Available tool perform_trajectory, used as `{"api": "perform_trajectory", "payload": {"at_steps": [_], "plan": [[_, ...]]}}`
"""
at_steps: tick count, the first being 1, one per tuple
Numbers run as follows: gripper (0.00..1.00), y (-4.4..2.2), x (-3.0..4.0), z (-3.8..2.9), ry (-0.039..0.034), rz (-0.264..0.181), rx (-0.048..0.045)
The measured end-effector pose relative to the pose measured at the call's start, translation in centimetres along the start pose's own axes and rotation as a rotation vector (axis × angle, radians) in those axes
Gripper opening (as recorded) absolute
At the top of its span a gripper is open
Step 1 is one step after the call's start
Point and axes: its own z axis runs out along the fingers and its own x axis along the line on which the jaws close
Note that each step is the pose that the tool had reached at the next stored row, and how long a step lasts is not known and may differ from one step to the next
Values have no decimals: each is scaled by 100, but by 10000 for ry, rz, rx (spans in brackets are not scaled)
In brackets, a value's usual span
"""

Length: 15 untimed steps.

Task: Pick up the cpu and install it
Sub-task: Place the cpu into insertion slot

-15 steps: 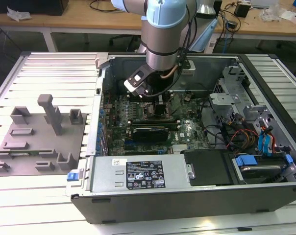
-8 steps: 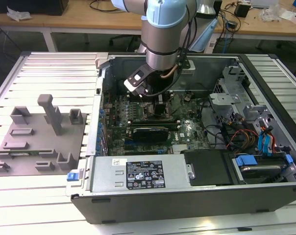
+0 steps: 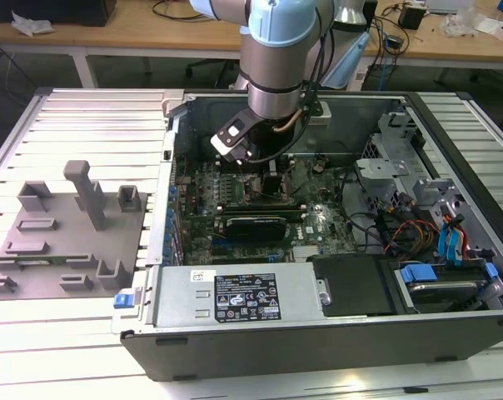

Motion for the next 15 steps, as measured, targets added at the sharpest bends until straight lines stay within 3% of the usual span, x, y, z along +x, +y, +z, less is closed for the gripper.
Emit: {"api": "perform_trajectory", "payload": {"at_steps": [15], "plan": [[55, -17, 11, 3, 4, -24, 0]]}}
